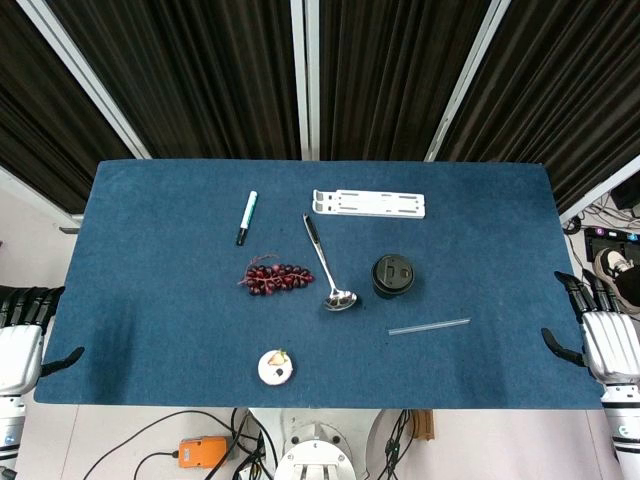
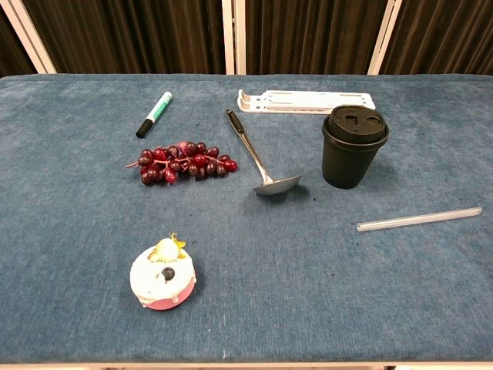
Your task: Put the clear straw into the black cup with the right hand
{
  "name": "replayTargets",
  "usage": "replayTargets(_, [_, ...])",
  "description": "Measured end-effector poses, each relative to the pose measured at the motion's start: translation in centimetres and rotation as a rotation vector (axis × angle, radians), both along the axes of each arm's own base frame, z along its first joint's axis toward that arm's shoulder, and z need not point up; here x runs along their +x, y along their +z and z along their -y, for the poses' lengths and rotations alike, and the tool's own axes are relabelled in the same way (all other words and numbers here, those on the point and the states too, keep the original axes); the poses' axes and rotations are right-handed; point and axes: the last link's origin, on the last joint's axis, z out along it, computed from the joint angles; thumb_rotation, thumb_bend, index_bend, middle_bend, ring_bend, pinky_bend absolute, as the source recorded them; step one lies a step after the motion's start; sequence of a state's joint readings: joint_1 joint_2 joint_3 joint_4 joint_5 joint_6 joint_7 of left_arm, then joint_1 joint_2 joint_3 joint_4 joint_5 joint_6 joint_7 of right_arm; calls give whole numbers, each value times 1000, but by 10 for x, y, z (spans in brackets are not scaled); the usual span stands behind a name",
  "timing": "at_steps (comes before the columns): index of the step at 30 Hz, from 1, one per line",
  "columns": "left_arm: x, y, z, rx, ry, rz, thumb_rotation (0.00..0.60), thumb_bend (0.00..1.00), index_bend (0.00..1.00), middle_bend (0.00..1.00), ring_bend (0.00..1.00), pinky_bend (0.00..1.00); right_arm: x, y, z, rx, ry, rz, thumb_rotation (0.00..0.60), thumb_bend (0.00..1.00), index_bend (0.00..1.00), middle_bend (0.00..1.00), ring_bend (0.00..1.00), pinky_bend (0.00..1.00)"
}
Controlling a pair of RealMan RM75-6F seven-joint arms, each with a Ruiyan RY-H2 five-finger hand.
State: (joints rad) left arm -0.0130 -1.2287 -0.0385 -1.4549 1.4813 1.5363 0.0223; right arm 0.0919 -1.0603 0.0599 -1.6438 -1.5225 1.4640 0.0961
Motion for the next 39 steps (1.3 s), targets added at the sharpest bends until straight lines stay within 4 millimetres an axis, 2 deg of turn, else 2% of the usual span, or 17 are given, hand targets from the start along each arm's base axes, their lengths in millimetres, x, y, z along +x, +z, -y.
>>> replayTargets(5, [0, 0, 1, 3, -2, 3, 600, 75, 131, 143, 75, 8, 3, -3, 1, 18, 16, -14, 600, 450, 141, 199, 5, 126])
replayTargets(10, [1, -1, 2, 4, -6, 8, 600, 75, 131, 143, 75, 8, 8, -18, 4, 98, 55, -76, 600, 450, 148, 199, 36, 181])
replayTargets(15, [3, -1, 1, 6, -16, 8, 600, 75, 131, 143, 75, 8, 13, -51, 15, 246, 88, -180, 600, 450, 194, 199, 47, 213])
replayTargets(19, [3, -1, 2, 7, -18, 7, 600, 75, 131, 143, 75, 8, 21, -82, 25, 327, 144, -289, 600, 451, 282, 199, 76, 252])
replayTargets(23, [3, -1, 2, 7, -16, 7, 600, 75, 131, 143, 75, 8, 32, -111, 34, 362, 216, -401, 600, 450, 390, 209, 136, 310])
replayTargets(30, [1, -1, 3, 6, -10, 7, 600, 75, 131, 143, 75, 8, 52, -157, 48, 378, 336, -569, 600, 462, 462, 249, 185, 347])
replayTargets(34, [0, -1, 3, 8, -6, 7, 600, 76, 131, 143, 75, 8, 59, -171, 55, 359, 373, -610, 600, 471, 469, 257, 188, 347])
replayTargets(39, [-1, -2, 2, 4, -6, 7, 600, 75, 131, 143, 75, 8, 62, -176, 60, 358, 368, -601, 600, 492, 501, 268, 195, 347])
